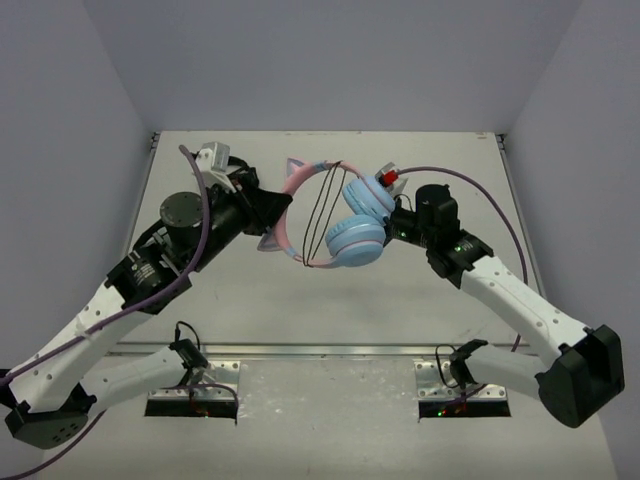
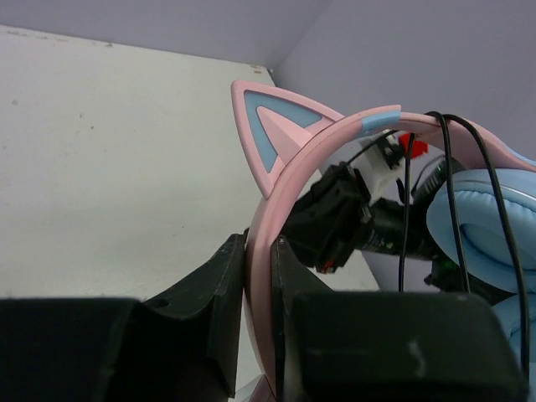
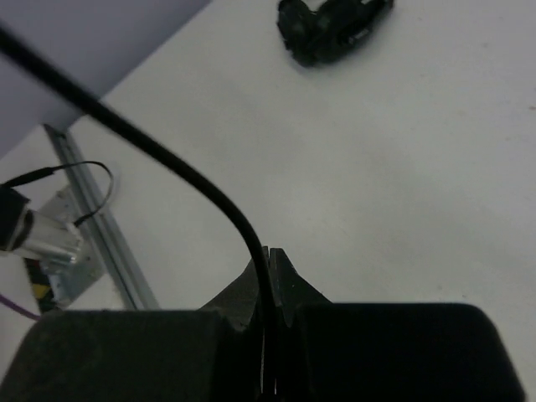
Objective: Wrap the headphones
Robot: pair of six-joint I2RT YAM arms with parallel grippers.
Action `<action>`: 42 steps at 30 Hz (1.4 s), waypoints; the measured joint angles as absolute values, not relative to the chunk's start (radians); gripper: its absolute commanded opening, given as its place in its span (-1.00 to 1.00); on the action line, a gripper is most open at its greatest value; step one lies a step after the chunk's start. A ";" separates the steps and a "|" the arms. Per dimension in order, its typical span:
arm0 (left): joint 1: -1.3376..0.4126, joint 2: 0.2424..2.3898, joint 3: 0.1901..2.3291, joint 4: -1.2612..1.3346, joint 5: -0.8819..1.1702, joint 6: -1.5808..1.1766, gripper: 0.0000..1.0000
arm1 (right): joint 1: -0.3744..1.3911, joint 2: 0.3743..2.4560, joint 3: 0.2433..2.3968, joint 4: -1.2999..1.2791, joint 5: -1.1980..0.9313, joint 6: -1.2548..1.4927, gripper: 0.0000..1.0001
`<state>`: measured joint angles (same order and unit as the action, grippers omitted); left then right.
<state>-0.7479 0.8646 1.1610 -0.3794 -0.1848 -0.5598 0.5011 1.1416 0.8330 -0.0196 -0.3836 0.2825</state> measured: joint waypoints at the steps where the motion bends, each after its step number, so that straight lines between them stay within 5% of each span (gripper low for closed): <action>1: -0.748 0.875 1.166 -0.384 -0.205 -0.582 -0.99 | 0.514 1.126 0.810 0.022 -0.413 0.315 -0.97; 11: -0.749 0.999 1.219 -0.370 -0.392 -0.708 -0.99 | 0.658 1.034 0.636 0.405 -0.539 0.586 -0.97; 32: -0.757 1.038 1.273 -0.307 -0.670 -0.728 -0.99 | 0.836 1.009 0.537 0.601 -0.455 0.700 -0.80; 33: -0.757 1.045 1.274 -0.307 -0.672 -0.716 -0.99 | 0.842 1.009 0.537 0.596 -0.453 0.698 -0.71; 35: -0.758 1.069 1.293 -0.317 -0.676 -0.687 -0.99 | 0.848 1.002 0.537 0.570 -0.435 0.681 -0.18; 39: -0.758 1.113 1.355 -0.353 -0.673 -0.616 -0.99 | 0.854 0.898 0.505 0.464 -0.340 0.588 0.33; 40: -0.758 1.117 1.371 -0.370 -0.670 -0.597 -0.99 | 0.854 0.858 0.493 0.431 -0.313 0.559 0.69; 42: -0.758 1.118 1.403 -0.404 -0.661 -0.567 -0.99 | 0.854 0.801 0.484 0.377 -0.255 0.495 0.79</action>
